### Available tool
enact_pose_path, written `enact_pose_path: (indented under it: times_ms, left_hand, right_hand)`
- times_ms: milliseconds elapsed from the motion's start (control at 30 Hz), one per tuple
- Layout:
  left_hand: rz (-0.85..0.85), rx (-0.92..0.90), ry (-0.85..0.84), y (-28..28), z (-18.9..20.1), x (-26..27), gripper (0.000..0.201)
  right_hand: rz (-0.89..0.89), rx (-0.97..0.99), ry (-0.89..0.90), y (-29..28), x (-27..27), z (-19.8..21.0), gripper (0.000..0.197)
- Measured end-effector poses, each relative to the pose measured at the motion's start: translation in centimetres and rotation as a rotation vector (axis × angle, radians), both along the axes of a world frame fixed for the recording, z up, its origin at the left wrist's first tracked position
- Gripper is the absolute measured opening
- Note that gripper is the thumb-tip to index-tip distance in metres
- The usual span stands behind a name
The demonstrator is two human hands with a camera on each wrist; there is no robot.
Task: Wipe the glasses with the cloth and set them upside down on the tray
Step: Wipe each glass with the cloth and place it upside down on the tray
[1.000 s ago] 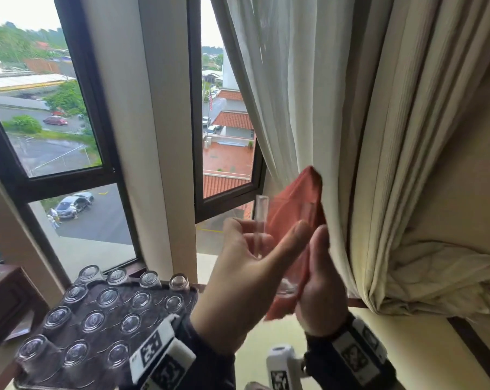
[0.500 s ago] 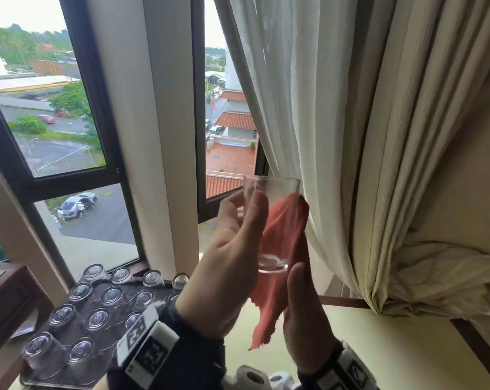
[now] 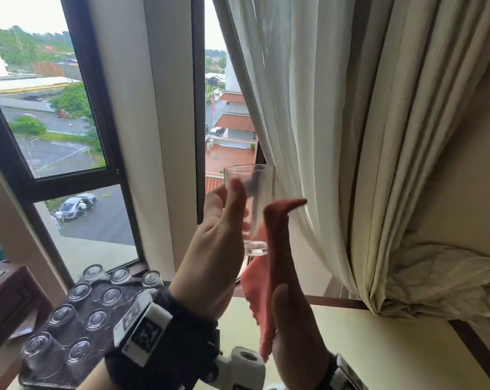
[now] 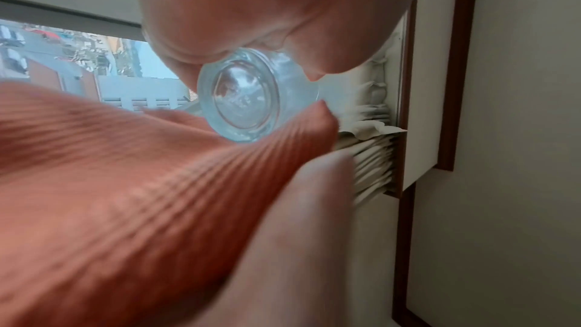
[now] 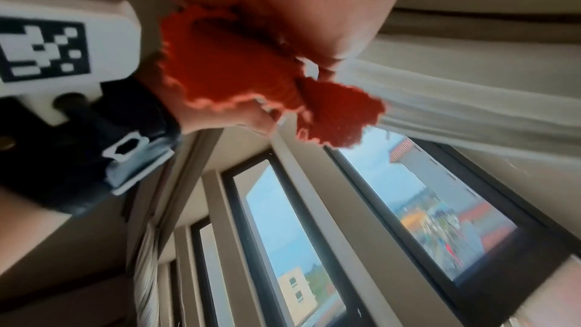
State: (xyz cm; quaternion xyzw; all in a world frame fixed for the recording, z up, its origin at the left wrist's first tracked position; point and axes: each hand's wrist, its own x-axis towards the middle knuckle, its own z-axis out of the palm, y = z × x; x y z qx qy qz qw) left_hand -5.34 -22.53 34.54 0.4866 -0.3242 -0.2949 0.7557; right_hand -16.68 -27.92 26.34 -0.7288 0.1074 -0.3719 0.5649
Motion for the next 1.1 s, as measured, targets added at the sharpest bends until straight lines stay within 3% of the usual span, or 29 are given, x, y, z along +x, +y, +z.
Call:
enact_pose_path:
  times_ms: [67,200,300,367,467,533,600,667,733,867,933,1000,1100]
  left_hand:
    - [-0.051,0.017,-0.037,0.3,-0.2,-0.7,0.048]
    - [-0.121,0.04,-0.074,0.3,-2.0,-3.4,0.048]
    - [-0.095,0.083,-0.102,-0.3,-2.2,-4.0,0.049]
    - [-0.061,0.13,-0.078,-0.9,-1.9,-3.5,0.053]
    - [-0.07,0.027,0.149,-1.4,-1.1,-1.7,0.051]
    - [-0.043,0.002,0.216,-1.5,-0.3,-0.4,0.062]
    - [-0.022,0.027,0.162,-1.7,-0.2,0.7,0.09]
    - [-0.03,0.094,0.088,-1.6,-0.4,0.8,0.103]
    - [-0.051,0.142,0.043,-1.4,-0.7,-0.2,0.091]
    - [-0.113,0.169,-0.034,-1.2,-2.8,-2.7,0.06]
    - [-0.122,0.182,-0.104,-1.1,-3.5,-3.2,0.052]
    - [-0.118,0.138,-0.124,-1.1,-3.4,-3.4,0.053]
    - [-0.03,0.083,-0.105,-1.0,-2.5,-2.3,0.072]
  right_hand:
    - [0.045,0.109,-0.055,-0.3,0.2,0.5,0.059]
    - [0.065,0.254,-0.152,-2.7,-0.2,2.8,0.099]
    - [-0.008,0.296,-0.097,-3.2,-0.4,4.6,0.103]
    - [-0.076,0.082,-0.114,-2.5,-0.3,5.0,0.094]
    - [-0.045,-0.422,-0.186,-1.0,-0.2,4.0,0.063]
    - [0.005,-0.499,-0.184,-0.8,-0.5,2.4,0.057]
    - [0.035,-0.357,-0.14,-0.6,-0.7,1.1,0.055]
    - [0.046,-0.113,-0.085,-0.6,-0.7,0.8,0.055]
    - [0.059,0.033,-0.1,-1.3,-0.5,1.3,0.067]
    - [-0.066,0.242,-0.068,-2.6,-0.4,4.7,0.124]
    - [-0.132,0.296,-0.052,-3.4,-0.3,5.0,0.137]
    - [-0.164,0.169,-0.106,-3.4,-0.2,5.1,0.12]
    - [-0.179,-0.168,-0.139,-2.0,0.0,3.4,0.081]
